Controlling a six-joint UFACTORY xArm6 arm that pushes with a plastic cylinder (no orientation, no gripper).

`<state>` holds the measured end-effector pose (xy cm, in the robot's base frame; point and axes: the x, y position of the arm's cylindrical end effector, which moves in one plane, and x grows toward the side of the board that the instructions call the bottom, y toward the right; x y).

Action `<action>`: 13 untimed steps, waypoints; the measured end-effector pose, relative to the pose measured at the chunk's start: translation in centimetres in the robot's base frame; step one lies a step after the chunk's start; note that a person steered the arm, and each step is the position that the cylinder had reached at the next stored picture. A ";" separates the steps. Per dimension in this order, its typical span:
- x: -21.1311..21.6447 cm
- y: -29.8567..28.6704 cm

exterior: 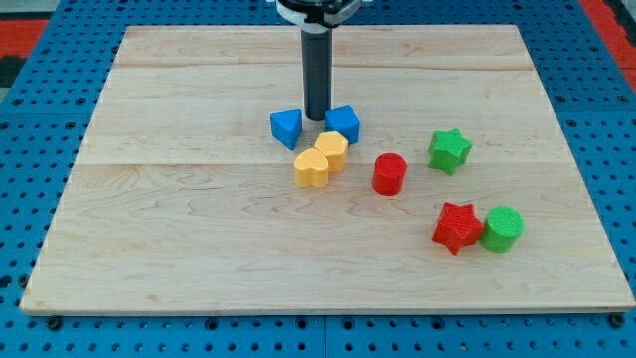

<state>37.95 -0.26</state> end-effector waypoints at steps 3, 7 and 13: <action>2.9 0.5; 10.9 12.2; 8.4 -6.6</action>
<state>46.32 -6.84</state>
